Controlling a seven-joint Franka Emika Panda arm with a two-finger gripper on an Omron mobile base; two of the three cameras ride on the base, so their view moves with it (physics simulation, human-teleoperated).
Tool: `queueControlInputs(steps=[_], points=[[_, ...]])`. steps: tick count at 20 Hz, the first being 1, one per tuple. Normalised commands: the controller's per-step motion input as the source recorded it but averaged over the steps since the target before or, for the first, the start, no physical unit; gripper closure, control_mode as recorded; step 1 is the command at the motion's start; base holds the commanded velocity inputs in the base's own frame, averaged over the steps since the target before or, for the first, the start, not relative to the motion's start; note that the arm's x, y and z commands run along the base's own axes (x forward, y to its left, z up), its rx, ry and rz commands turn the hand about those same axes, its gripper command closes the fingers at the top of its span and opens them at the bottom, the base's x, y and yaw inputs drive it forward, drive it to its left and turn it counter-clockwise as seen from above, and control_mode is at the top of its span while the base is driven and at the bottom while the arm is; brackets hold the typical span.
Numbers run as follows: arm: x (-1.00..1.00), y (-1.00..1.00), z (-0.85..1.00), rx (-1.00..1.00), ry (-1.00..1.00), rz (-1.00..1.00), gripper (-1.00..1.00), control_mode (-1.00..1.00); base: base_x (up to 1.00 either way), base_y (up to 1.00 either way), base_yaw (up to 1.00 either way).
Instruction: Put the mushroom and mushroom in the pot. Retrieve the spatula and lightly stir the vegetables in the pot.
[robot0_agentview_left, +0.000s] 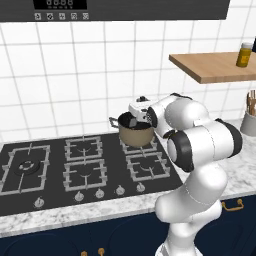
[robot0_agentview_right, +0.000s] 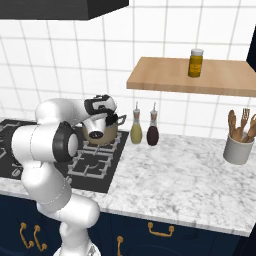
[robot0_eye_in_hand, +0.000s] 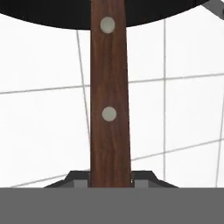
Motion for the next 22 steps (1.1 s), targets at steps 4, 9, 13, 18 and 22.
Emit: queueControlInputs(steps=[4,9,13,18,22], points=[[0.00,0.00,-0.34,-0.06,0.15,-0.08,1.00,-1.00,0.00,0.00,0.00],[0.18,0.00,-0.01,0.00,0.23,-0.10,1.00,-1.00,0.00,0.00,0.00],[0.00,0.17,0.00,0.02,0.08,0.01,1.00,-1.00,0.00,0.00,0.00],[0.11,0.32,0.00,0.09,-0.11,0.13,1.00,-1.00,0.00,0.00,0.00],[0.30,-0.02,-0.28,-0.03,-0.33,0.09,1.00,-1.00,0.00,0.00,0.00]])
